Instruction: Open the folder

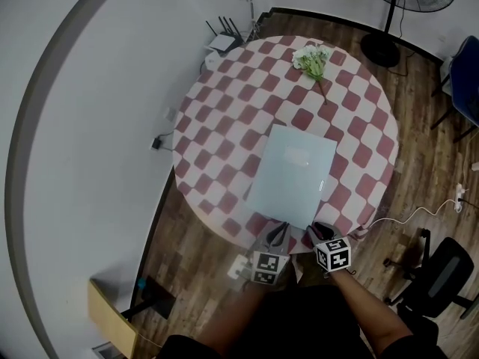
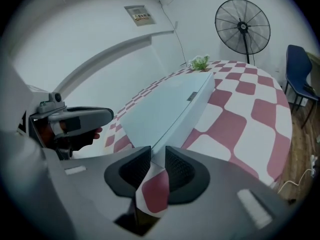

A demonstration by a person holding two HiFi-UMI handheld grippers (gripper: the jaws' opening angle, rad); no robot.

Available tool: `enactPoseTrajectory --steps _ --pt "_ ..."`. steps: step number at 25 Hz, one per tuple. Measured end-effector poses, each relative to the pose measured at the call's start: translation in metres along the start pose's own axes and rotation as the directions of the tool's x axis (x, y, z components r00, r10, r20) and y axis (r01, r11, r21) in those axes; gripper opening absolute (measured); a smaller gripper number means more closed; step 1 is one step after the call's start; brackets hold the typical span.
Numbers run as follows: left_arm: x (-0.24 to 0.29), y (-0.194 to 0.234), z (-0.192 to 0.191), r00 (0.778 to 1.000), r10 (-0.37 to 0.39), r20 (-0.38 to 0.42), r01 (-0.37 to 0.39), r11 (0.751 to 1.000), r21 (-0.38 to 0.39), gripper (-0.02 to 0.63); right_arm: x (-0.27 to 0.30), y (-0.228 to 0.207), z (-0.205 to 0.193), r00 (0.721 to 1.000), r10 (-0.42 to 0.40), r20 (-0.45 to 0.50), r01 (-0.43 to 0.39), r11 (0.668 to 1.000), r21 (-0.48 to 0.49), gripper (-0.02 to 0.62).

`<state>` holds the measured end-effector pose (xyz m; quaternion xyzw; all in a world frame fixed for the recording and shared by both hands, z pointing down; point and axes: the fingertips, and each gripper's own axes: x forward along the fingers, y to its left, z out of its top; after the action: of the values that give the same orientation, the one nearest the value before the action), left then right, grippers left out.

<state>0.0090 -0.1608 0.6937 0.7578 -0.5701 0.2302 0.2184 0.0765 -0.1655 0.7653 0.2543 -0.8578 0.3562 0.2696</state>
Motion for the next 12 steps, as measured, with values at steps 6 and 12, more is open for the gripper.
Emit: enactPoseTrajectory --steps 6,12 --pt "0.019 -0.014 -0.013 0.993 -0.099 -0.057 0.104 0.989 0.108 0.052 0.003 -0.007 -0.003 1.0 0.0 -0.009 0.0 0.998 0.067 0.133" --pt "0.024 -0.036 -0.032 0.965 -0.208 -0.162 0.253 0.903 0.346 0.089 0.003 -0.01 -0.004 0.999 -0.037 -0.011 0.038 0.993 0.116 0.155"
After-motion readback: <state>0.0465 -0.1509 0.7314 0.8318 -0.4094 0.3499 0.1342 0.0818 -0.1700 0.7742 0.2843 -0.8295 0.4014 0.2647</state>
